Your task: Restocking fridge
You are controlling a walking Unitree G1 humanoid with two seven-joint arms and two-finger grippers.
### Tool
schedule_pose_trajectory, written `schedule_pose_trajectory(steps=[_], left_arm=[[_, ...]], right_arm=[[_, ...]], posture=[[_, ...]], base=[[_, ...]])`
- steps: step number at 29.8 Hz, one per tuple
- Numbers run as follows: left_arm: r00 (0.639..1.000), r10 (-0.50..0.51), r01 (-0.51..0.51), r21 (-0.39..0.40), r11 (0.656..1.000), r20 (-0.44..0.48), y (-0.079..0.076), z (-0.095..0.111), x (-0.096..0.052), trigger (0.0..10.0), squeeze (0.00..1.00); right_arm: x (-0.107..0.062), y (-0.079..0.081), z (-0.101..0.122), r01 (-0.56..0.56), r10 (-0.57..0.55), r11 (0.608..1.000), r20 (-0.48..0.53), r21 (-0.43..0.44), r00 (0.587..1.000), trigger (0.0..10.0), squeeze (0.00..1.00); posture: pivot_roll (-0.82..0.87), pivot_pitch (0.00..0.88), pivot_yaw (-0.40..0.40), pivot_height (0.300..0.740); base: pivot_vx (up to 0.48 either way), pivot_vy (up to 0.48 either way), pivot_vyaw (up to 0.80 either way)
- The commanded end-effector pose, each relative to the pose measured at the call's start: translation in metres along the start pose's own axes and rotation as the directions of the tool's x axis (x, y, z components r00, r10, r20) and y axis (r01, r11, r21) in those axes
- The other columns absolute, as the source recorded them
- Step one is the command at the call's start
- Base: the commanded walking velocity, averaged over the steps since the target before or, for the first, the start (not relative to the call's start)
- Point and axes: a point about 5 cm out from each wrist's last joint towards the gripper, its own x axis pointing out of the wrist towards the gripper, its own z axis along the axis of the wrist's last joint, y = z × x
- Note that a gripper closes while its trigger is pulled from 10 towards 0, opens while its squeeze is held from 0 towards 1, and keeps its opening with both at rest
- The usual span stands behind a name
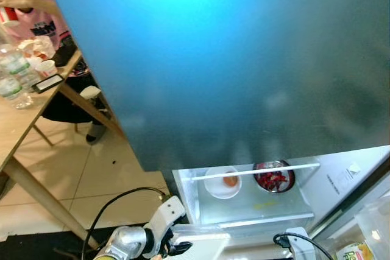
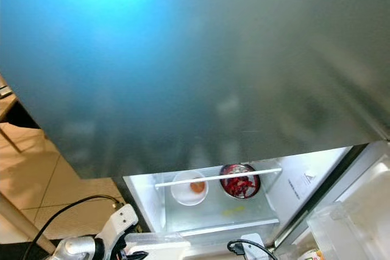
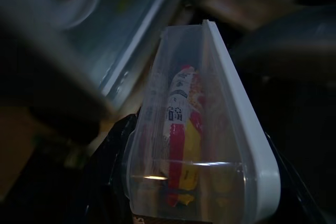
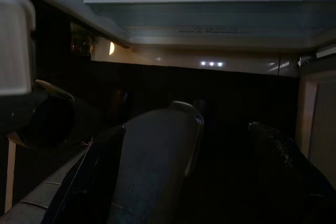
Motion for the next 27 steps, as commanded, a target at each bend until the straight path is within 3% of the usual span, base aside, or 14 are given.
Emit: schedule_pose_trajectory(steps=[1, 5, 7, 8, 9, 10, 12, 13, 16, 22, 27], left_arm=[[0.997, -0.051, 0.049, -0.03, 0.998, -0.06, -0.009, -0.017, -0.002, 10.0, 0.0], [0.996, 0.051, -0.047, -0.052, 0.998, 0.07, 0.006, 0.002, -0.005, 10.0, 0.0], [0.994, 0.067, -0.063, -0.052, 0.997, 0.081, 0.007, 0.003, -0.005, 10.0, 0.0], [0.994, 0.067, -0.063, -0.052, 0.997, 0.081, 0.007, 0.003, -0.005, 10.0, 0.0], [0.992, 0.085, -0.08, -0.048, 0.996, 0.096, 0.008, 0.005, -0.005, 10.0, 0.0], [0.987, 0.107, -0.101, -0.056, 0.993, 0.118, 0.009, 0.007, -0.005, 10.0, 0.0], [0.984, 0.119, -0.112, -0.064, 0.992, 0.135, 0.009, 0.009, -0.005, 10.0, 0.0], [0.963, 0.18, -0.162, -0.104, 0.981, 0.201, 0.013, 0.016, -0.005, 10.0, 0.0], [0.952, 0.209, -0.185, -0.125, 0.975, 0.224, 0.015, 0.019, -0.004, 10.0, 0.0], [0.874, 0.355, -0.305, -0.195, 0.932, 0.332, 0.026, 0.036, -0.006, 10.0, 0.0], [0.831, 0.372, -0.281, -0.265, 0.923, 0.415, 0.028, 0.05, -0.004, 10.0, 0.0]], right_arm=[[0.001, 0.002, 0.002, -0.021, 0.02, 0.998, 0.025, 0.053, 1.0, 10.0, 0.0], [0.002, 0.005, 0.026, -0.125, 0.09, 0.968, 0.164, 0.218, 0.982, 10.0, 0.0], [0.001, 0.004, 0.04, -0.197, 0.119, 0.93, 0.254, 0.31, 0.96, 10.0, 0.0], [0.001, 0.004, 0.04, -0.197, 0.119, 0.93, 0.254, 0.31, 0.96, 10.0, 0.0], [-0.001, 0.002, 0.055, -0.284, 0.15, 0.885, 0.351, 0.37, 0.924, 10.0, 0.0], [-0.002, 0.003, 0.062, -0.327, 0.169, 0.866, 0.393, 0.38, 0.904, 10.0, 0.0], [-0.003, 0.003, 0.065, -0.349, 0.18, 0.857, 0.413, 0.379, 0.893, 10.0, 0.0], [-0.005, 0.003, 0.075, -0.407, 0.209, 0.833, 0.468, 0.375, 0.859, 10.0, 0.0], [-0.006, 0.003, 0.079, -0.428, 0.222, 0.824, 0.485, 0.37, 0.846, 10.0, 0.0], [-0.008, 0.01, 0.088, -0.536, 0.32, 0.784, 0.537, 0.313, 0.781, 10.0, 0.0], [-0.012, 0.011, 0.091, -0.614, 0.375, 0.732, 0.579, 0.295, 0.724, 10.0, 0.0]], posture=[[0.0, 0.062, 0.065, 0.74], [0.0, 0.063, 0.067, 0.74], [0.0, 0.065, 0.068, 0.74], [0.0, 0.065, 0.068, 0.74], [0.0, 0.065, 0.068, 0.74], [0.0, 0.065, 0.068, 0.74], [0.0, 0.065, 0.068, 0.74], [0.0, 0.068, 0.067, 0.74], [0.0, 0.068, 0.067, 0.74], [0.0, 0.068, 0.067, 0.74], [0.0, 0.069, 0.063, 0.74]], base=[[0.0, 0.0, 0.0], [0.0, 0.0, 0.0], [0.0, 0.0, 0.0], [0.0, 0.0, 0.0], [0.0, 0.0, 0.0], [0.0, 0.0, 0.0], [0.0, 0.0, 0.0], [0.0, 0.0, 0.0], [0.0, 0.0, 0.0], [0.0, 0.0, 0.0], [0.0, 0.0, 0.0]])
